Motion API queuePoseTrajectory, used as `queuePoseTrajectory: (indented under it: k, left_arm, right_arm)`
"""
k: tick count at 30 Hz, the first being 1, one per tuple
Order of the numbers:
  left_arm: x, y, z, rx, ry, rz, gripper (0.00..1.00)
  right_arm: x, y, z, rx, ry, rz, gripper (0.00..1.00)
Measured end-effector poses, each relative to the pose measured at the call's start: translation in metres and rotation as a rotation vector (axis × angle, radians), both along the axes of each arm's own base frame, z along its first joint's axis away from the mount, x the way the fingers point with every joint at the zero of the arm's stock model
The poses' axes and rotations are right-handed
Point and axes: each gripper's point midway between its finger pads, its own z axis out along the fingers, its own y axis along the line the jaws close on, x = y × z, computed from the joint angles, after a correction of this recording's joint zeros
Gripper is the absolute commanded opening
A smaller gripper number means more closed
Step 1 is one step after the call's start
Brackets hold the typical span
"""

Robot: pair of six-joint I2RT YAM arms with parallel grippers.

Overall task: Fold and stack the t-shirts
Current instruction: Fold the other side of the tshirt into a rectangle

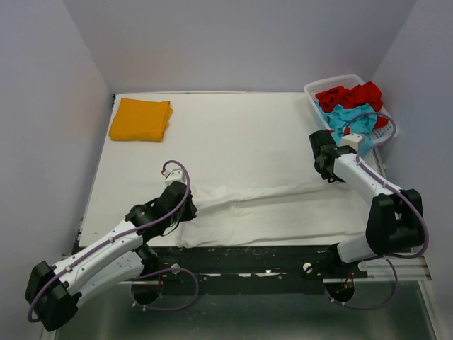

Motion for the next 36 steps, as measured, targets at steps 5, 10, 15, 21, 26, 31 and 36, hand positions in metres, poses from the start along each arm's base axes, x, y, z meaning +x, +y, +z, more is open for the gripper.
queuePoseTrajectory:
  k: [5,10,15,21,26,31,36]
  left_arm:
    - [-0.004,-0.002,-0.011,-0.001,0.038,0.001,0.0]
    - [-0.006,-0.003,-0.02,0.007,0.082,0.013,0.0]
    - [-0.012,0.001,-0.029,0.018,0.136,0.049,0.4]
    - [-0.026,0.003,-0.032,0.01,0.191,0.042,0.99]
    - [-0.034,-0.003,-0.009,-0.071,0.156,-0.013,0.99]
    - [-0.025,-0.025,0.025,-0.141,0.101,-0.092,0.99]
    - [-0.002,-0.062,0.024,-0.155,0.138,-0.146,0.99]
  right_arm:
    - [-0.001,0.0,-0.009,-0.008,0.059,0.014,0.1]
    - [-0.007,0.003,-0.01,0.014,0.104,-0.015,0.32]
    - [-0.031,0.003,-0.019,0.029,0.158,-0.1,0.65]
    - [-0.047,0.002,-0.019,0.03,0.166,-0.18,0.99]
    - [-0.048,-0.001,-0.011,0.011,0.142,-0.215,1.0]
    - [-0.03,0.019,-0.017,0.174,0.053,-0.089,1.0]
    - [-0.006,0.084,-0.029,0.54,-0.118,0.225,1.0]
